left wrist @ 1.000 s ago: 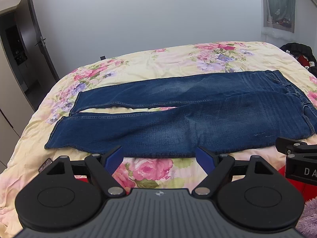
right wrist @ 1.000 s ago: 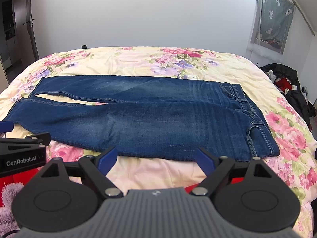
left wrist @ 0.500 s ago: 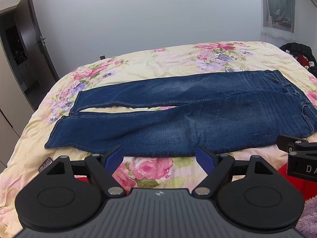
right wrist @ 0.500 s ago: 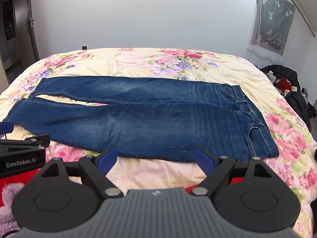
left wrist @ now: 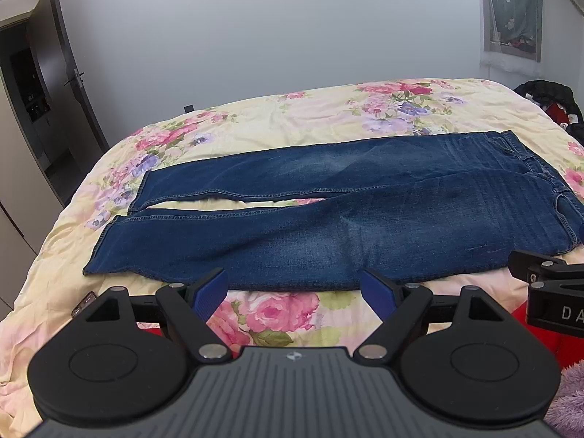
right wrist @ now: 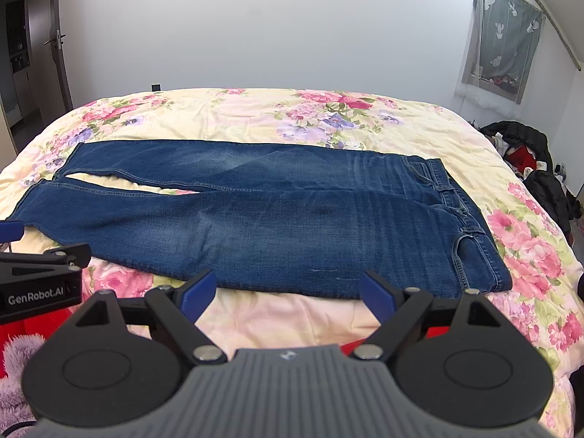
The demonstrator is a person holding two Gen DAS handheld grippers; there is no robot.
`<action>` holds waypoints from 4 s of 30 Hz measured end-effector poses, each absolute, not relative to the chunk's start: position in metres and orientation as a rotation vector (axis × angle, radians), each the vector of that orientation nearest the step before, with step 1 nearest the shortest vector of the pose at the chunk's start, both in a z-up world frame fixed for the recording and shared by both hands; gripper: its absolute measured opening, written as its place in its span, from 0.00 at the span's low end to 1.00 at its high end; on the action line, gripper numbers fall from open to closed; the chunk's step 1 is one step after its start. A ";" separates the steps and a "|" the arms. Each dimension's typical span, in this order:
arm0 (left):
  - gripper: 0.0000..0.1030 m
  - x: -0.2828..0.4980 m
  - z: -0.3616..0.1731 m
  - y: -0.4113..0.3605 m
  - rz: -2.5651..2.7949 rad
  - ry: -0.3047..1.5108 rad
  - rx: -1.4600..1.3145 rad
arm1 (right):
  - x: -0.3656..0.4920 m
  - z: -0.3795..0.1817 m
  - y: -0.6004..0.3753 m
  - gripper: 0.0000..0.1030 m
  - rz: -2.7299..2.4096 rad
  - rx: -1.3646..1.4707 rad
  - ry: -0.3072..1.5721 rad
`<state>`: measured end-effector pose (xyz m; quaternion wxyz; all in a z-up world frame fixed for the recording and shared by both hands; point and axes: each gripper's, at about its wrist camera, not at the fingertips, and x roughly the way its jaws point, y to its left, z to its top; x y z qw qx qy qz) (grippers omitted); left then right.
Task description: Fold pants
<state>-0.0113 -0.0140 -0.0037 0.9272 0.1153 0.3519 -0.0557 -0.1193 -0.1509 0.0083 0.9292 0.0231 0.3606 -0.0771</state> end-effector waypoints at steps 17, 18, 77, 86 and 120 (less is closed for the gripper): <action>0.92 0.001 -0.010 -0.003 -0.141 0.712 0.281 | -0.116 0.002 -0.166 0.80 -0.163 0.064 0.732; 0.89 0.005 -0.011 0.000 -0.145 0.711 0.290 | -0.115 0.000 -0.172 0.80 -0.150 0.075 0.717; 0.04 0.181 -0.066 0.114 0.014 0.828 0.914 | -0.039 -0.164 -0.388 0.34 0.436 -0.839 1.023; 0.04 0.180 -0.046 0.104 0.071 0.814 0.899 | -0.044 -0.193 -0.388 0.27 0.425 -0.978 0.950; 0.05 0.442 -0.123 0.071 0.079 0.903 1.008 | 0.297 -0.122 -0.436 0.04 -0.026 -0.780 0.819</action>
